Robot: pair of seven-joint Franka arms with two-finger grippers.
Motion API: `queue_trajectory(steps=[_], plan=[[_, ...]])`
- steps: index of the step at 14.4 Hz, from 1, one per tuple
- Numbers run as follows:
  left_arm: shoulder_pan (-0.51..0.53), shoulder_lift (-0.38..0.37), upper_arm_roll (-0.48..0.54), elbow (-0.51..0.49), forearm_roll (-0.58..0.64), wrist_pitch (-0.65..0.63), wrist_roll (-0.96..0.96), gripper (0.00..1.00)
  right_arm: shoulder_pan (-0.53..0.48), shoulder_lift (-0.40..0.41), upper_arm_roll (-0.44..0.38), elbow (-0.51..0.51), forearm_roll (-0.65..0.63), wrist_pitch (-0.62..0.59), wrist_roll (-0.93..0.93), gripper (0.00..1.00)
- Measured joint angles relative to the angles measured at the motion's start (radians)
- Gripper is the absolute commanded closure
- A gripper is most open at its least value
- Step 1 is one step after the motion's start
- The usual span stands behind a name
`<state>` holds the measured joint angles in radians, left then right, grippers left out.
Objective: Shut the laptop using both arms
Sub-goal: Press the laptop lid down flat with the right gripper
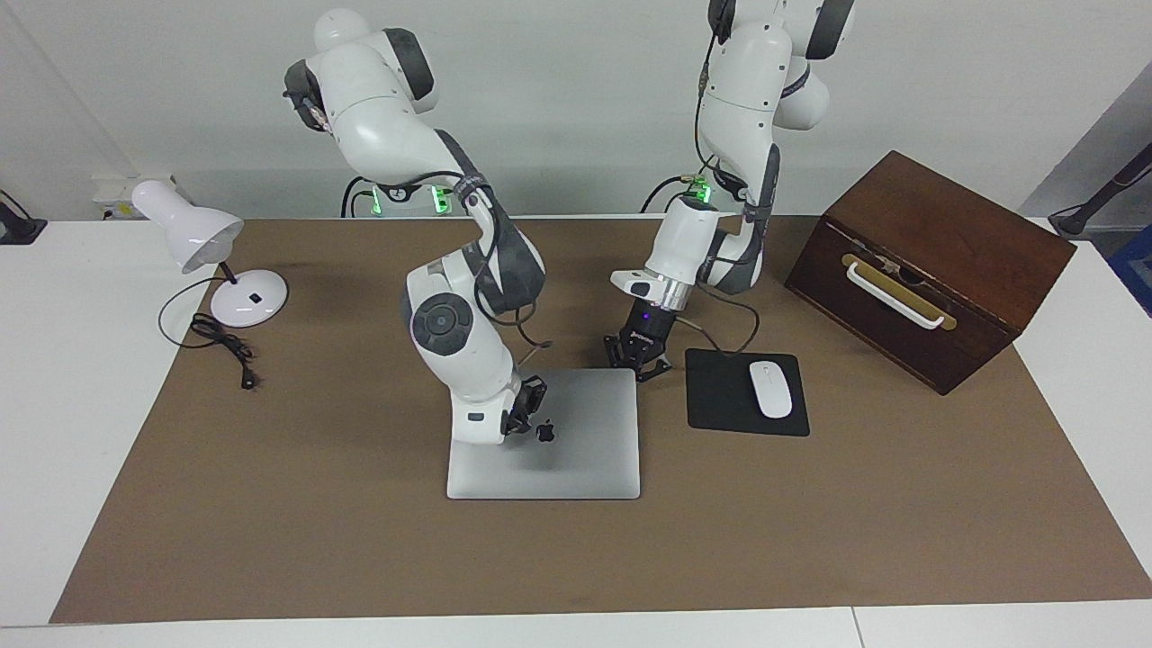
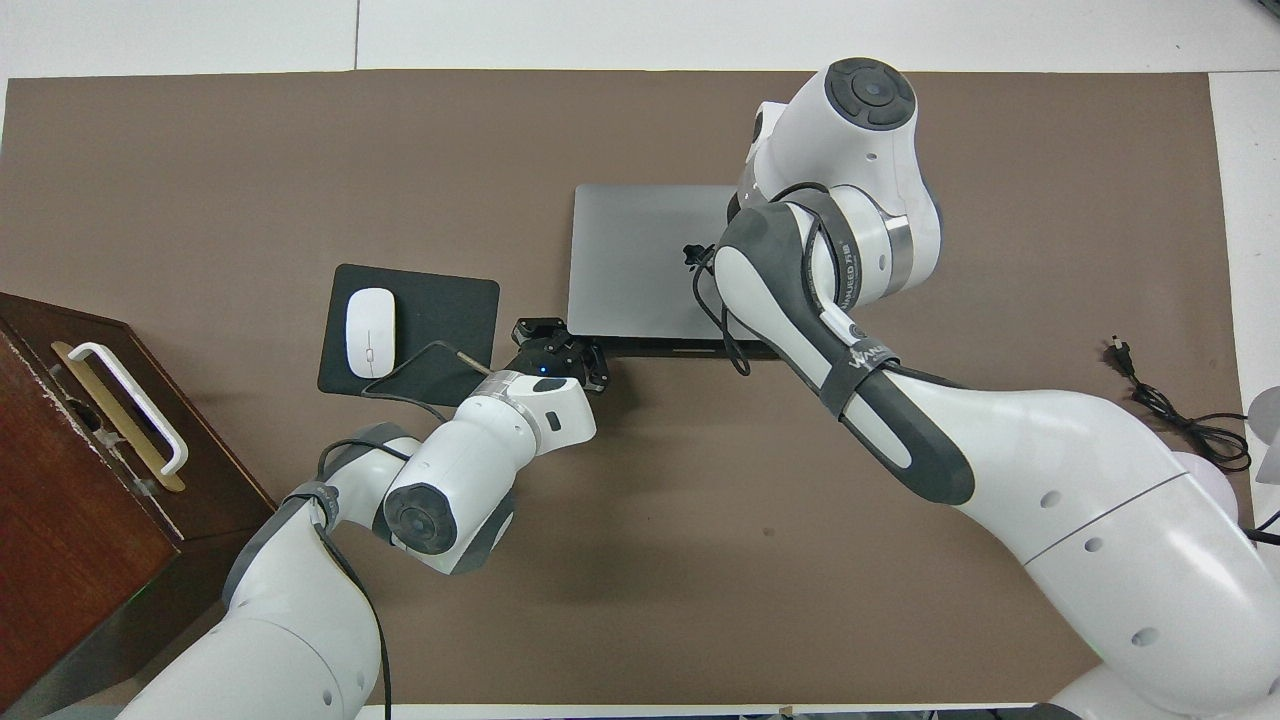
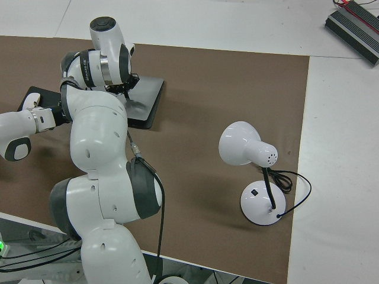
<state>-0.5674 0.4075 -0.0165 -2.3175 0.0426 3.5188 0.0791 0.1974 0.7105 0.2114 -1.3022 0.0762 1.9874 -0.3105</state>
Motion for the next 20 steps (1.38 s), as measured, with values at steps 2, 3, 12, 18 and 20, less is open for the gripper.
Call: queue_trajectory(steps=[2, 3, 12, 18, 20], plan=[[0.0, 0.0, 0.0, 0.0, 0.0, 0.0, 0.0, 1.0, 0.0, -0.006, 0.0, -0.007, 0.0, 0.0, 0.0, 1.0], [0.0, 0.0, 0.0, 0.0, 0.0, 0.0, 0.0, 1.0, 0.0, -0.007, 0.0, -0.009, 0.0, 0.0, 0.0, 1.0], [0.003, 0.0, -0.001, -0.002, 0.003, 0.004, 0.001, 1.0, 0.0, -0.059, -0.004, -0.01, 0.0, -0.027, 0.015, 1.0], [0.015, -0.001, -0.007, -0.005, 0.008, 0.007, 0.0, 1.0, -0.024, -0.204, -0.016, -0.011, -0.021, -0.185, 0.015, 1.0], [0.028, -0.004, -0.01, -0.009, 0.008, 0.007, -0.002, 1.0, -0.045, -0.245, -0.019, -0.013, -0.022, -0.242, 0.015, 1.0]])
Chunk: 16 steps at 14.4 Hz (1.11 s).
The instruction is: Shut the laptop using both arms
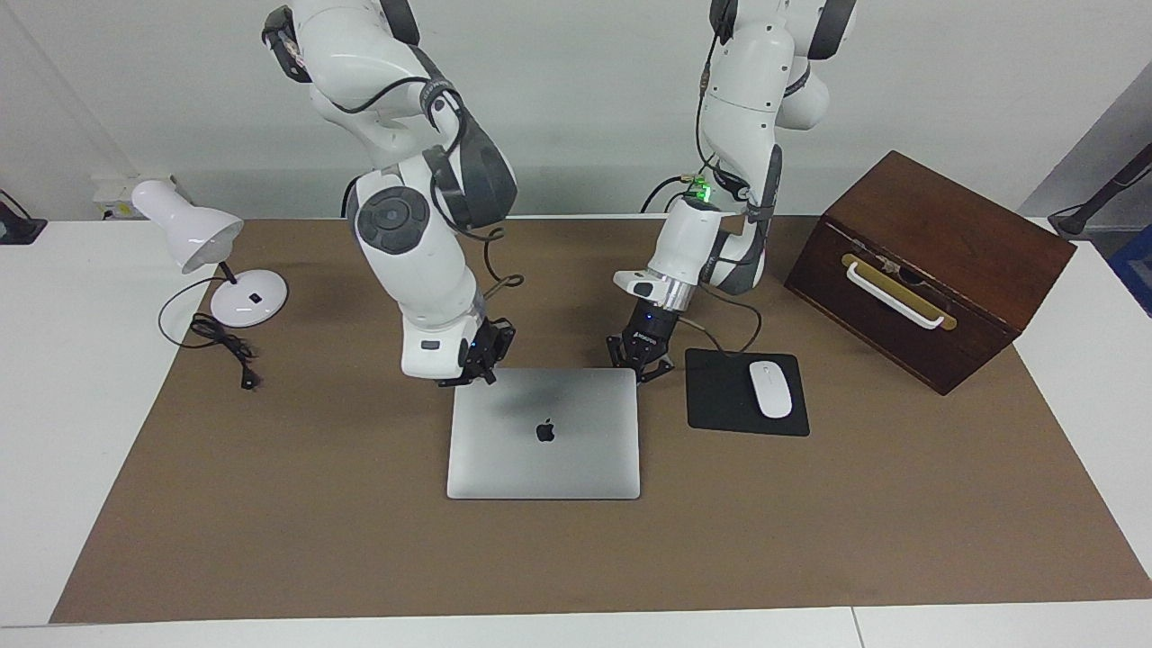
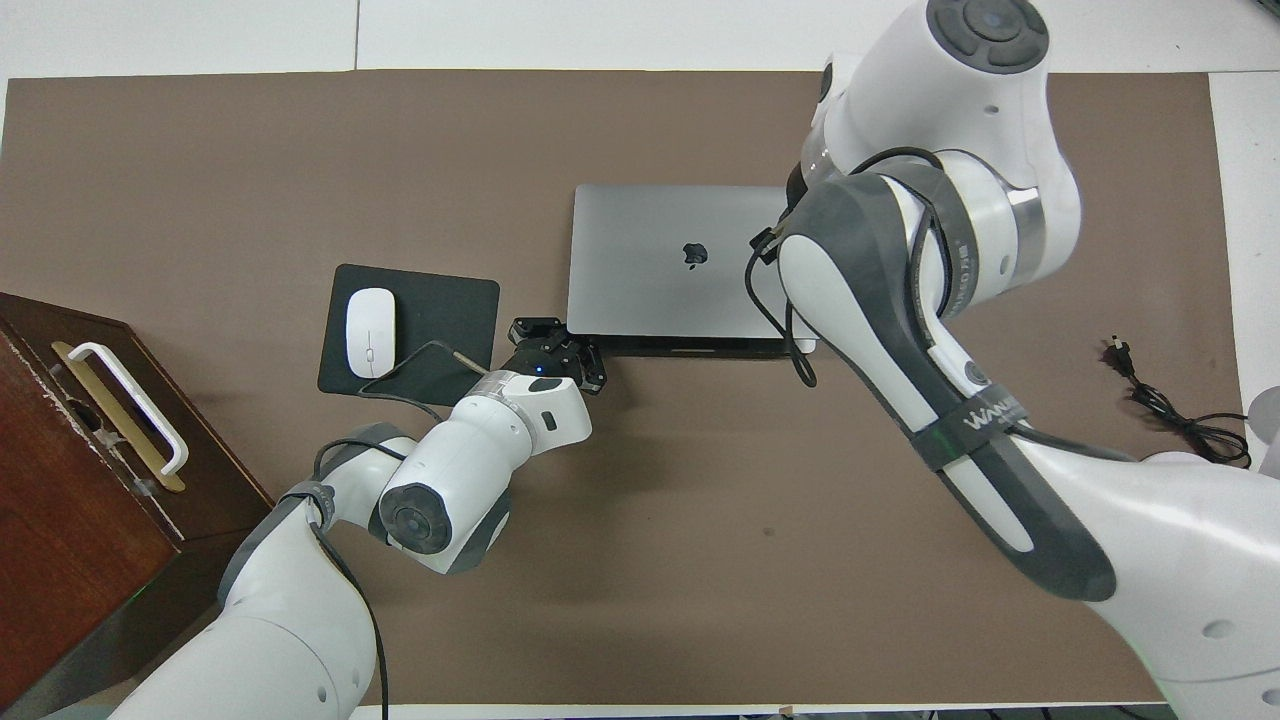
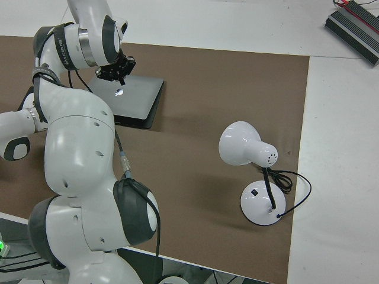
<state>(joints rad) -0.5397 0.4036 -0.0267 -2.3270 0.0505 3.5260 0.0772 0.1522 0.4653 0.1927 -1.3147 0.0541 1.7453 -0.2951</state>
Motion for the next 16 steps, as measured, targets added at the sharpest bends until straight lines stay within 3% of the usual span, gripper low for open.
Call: queue_trajectory(steps=[5, 6, 9, 10, 12, 13, 16], plan=[[0.029, -0.012, 0.003, -0.012, 0.0, -0.039, -0.001, 1.0, -0.042, -0.096, -0.005, -0.002, -0.043, -0.155, 0.002, 0.99], [0.038, -0.02, 0.002, -0.013, 0.001, -0.066, -0.001, 1.0, -0.057, -0.123, -0.005, -0.004, -0.044, -0.19, 0.002, 0.88], [0.068, -0.112, 0.004, -0.012, 0.001, -0.298, 0.0, 1.0, -0.093, -0.207, -0.005, -0.025, -0.044, -0.262, 0.002, 0.87], [0.077, -0.15, 0.004, -0.012, 0.002, -0.365, 0.001, 1.0, -0.095, -0.233, -0.005, -0.036, -0.044, -0.278, 0.002, 0.77], [0.085, -0.225, 0.004, -0.012, 0.002, -0.475, 0.001, 1.0, -0.097, -0.287, -0.005, -0.064, -0.044, -0.3, 0.01, 0.49], [0.086, -0.258, 0.004, -0.012, 0.002, -0.521, 0.001, 1.0, -0.099, -0.311, -0.005, -0.078, -0.044, -0.304, 0.011, 0.03], [0.087, -0.346, 0.004, 0.006, -0.004, -0.7, 0.0, 1.0, -0.109, -0.355, -0.005, -0.101, -0.045, -0.306, 0.011, 0.0]])
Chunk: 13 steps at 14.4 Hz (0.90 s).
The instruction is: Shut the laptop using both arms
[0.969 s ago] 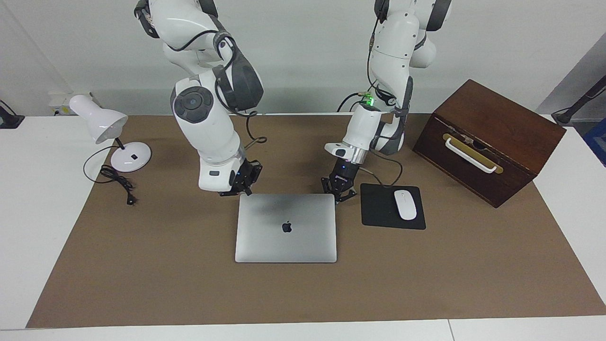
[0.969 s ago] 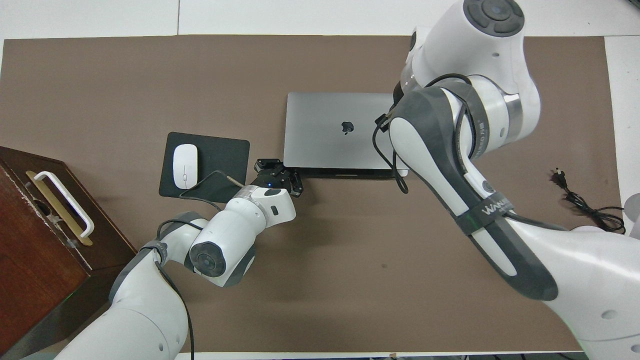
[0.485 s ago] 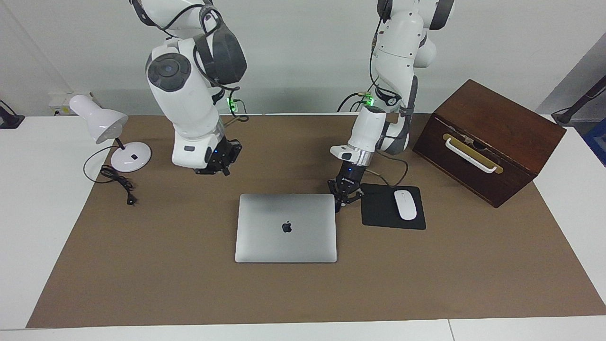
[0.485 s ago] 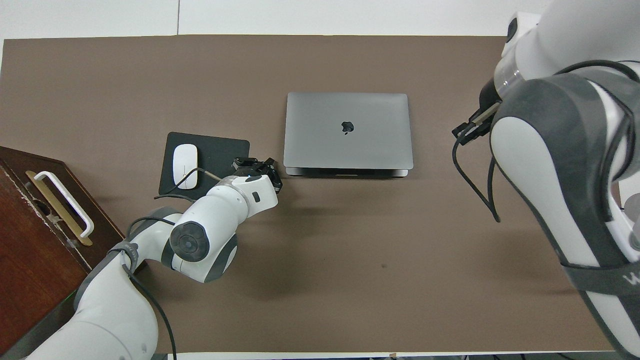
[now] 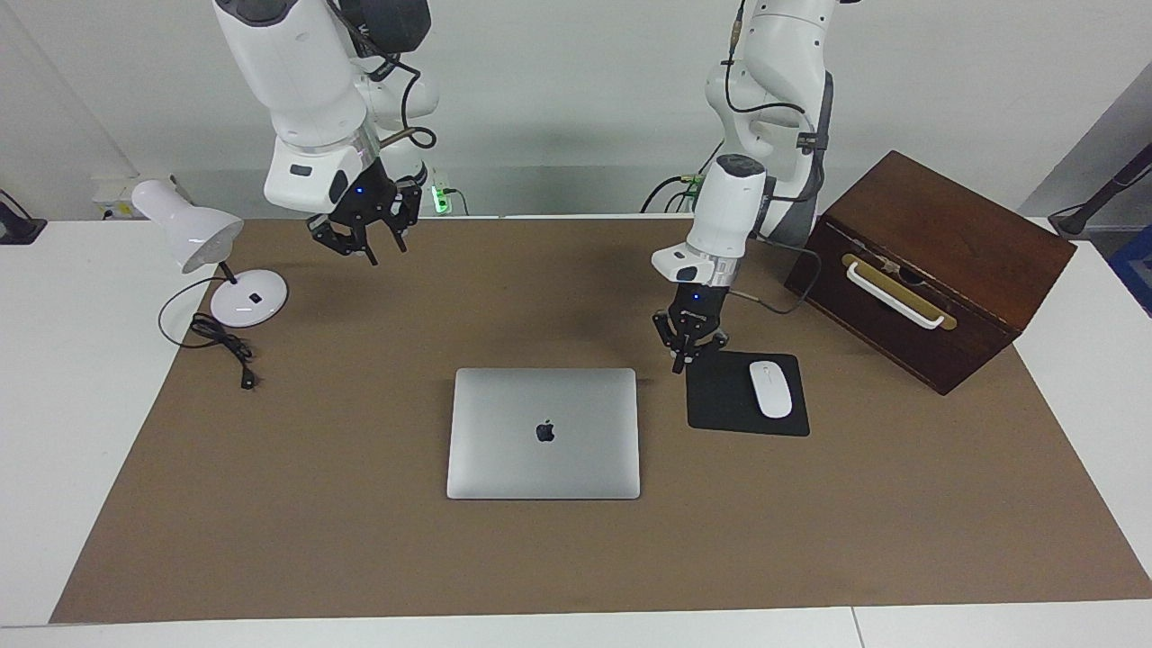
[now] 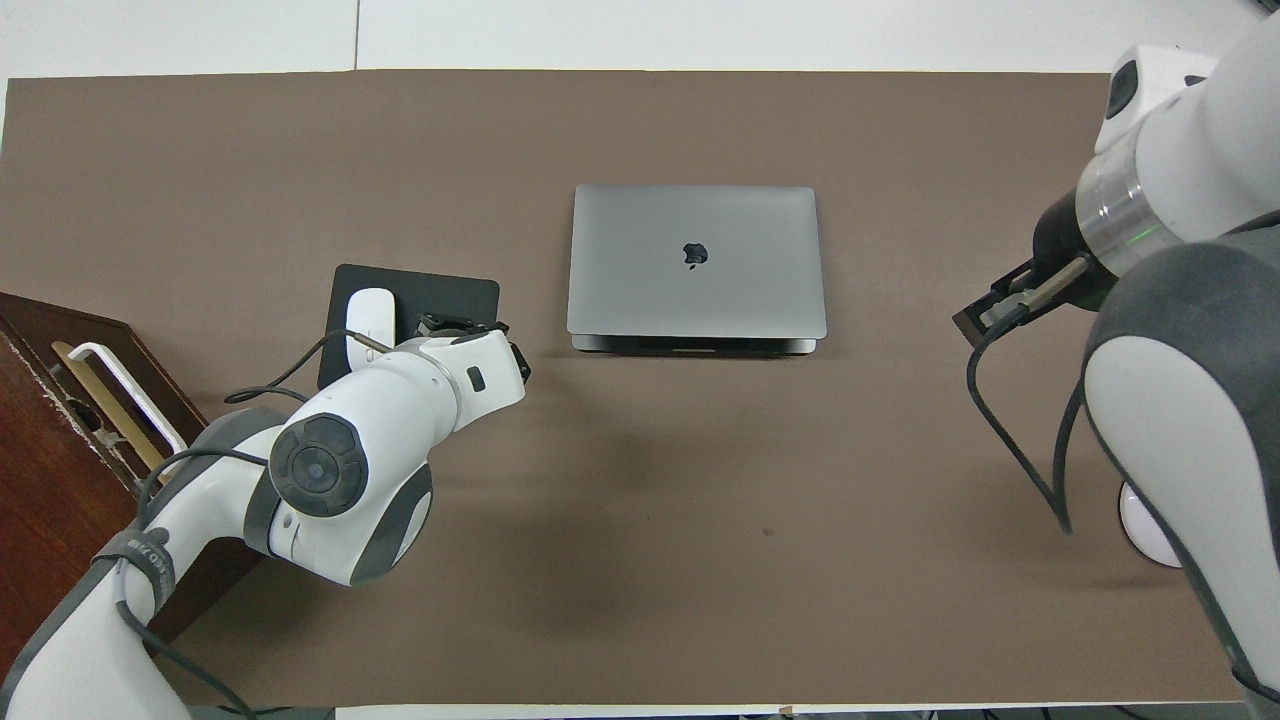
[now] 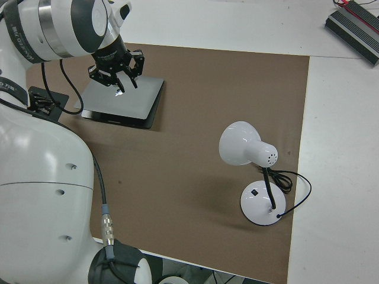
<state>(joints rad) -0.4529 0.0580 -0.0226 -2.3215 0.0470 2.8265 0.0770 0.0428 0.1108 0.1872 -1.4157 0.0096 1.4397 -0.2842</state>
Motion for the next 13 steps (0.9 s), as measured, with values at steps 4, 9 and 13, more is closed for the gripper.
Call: queue_trajectory(steps=[4, 9, 13], plan=[[0.001, -0.082, 0.008, 0.096, -0.033, -0.271, -0.001, 1.0, -0.008, -0.034, -0.001, -0.002, -0.001, -0.001, 0.0, 0.0], [0.09, -0.192, 0.02, 0.181, -0.047, -0.563, 0.0, 1.0, -0.034, -0.1, -0.059, -0.04, -0.004, -0.032, 0.001, 0.0], [0.178, -0.259, 0.024, 0.28, -0.047, -0.784, 0.003, 0.96, -0.035, -0.15, -0.11, -0.184, -0.004, 0.057, 0.007, 0.0]])
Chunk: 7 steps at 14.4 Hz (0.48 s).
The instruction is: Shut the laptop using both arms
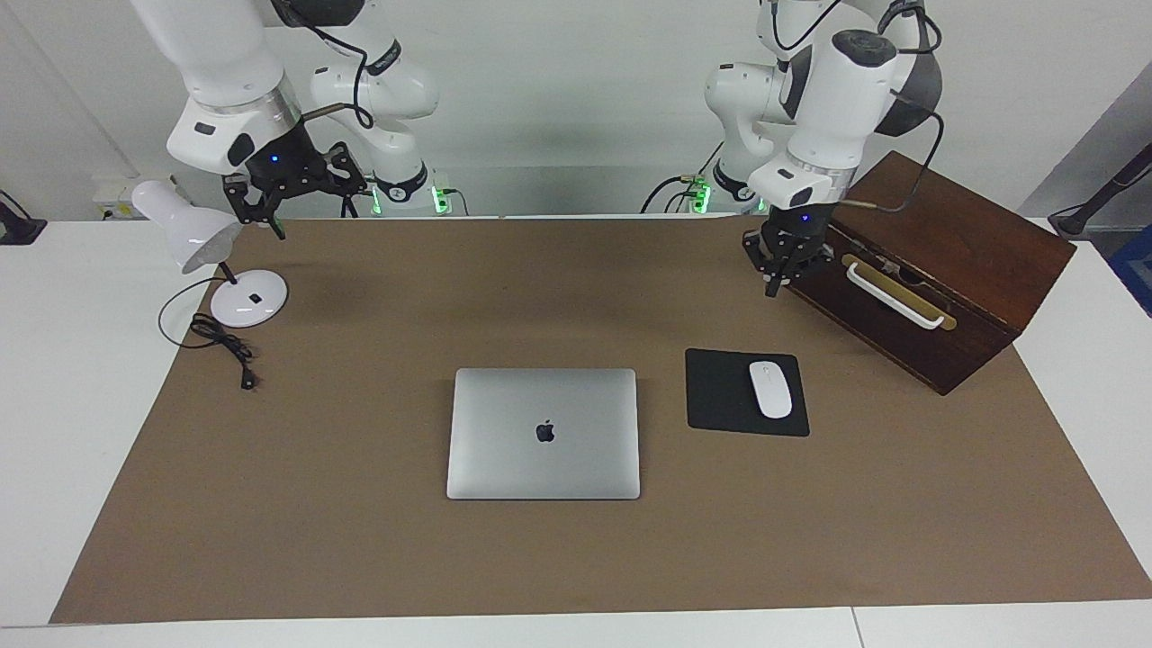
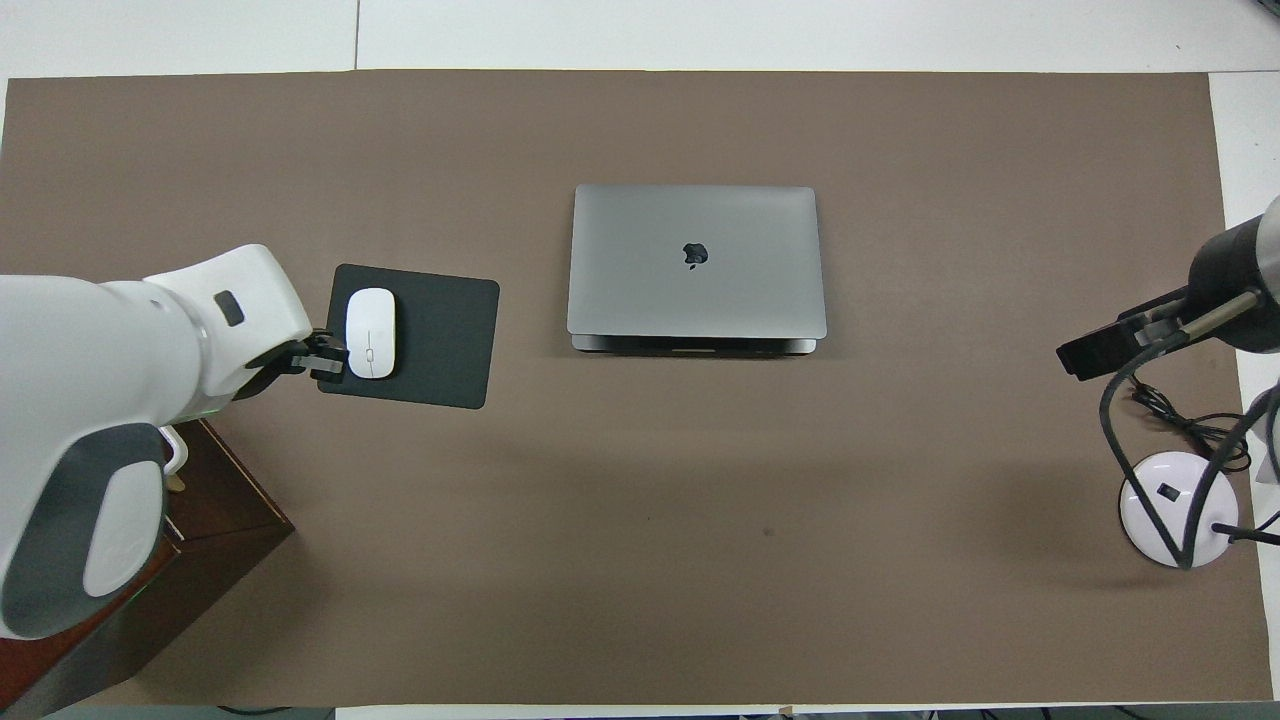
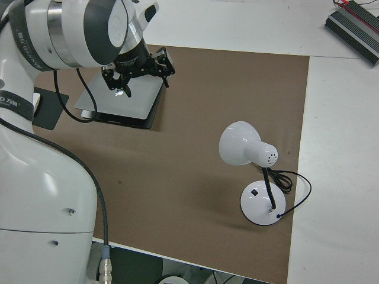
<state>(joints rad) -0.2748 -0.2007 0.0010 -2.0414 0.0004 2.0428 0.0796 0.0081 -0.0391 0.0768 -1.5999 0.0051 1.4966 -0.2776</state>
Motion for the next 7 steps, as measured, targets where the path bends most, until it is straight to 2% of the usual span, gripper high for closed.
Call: queue_trajectory(steps=[2, 7], plan=[[0.033, -0.001, 0.0, 0.051, 0.0, -0.065, 0.0, 0.0, 0.004, -0.006, 0.004, -0.025, -0.016, 0.033, 0.023, 0.0], [0.124, 0.002, 0.008, 0.134, 0.0, -0.18, 0.017, 0.0, 0.011, -0.006, 0.004, -0.031, -0.038, 0.046, 0.036, 0.0]])
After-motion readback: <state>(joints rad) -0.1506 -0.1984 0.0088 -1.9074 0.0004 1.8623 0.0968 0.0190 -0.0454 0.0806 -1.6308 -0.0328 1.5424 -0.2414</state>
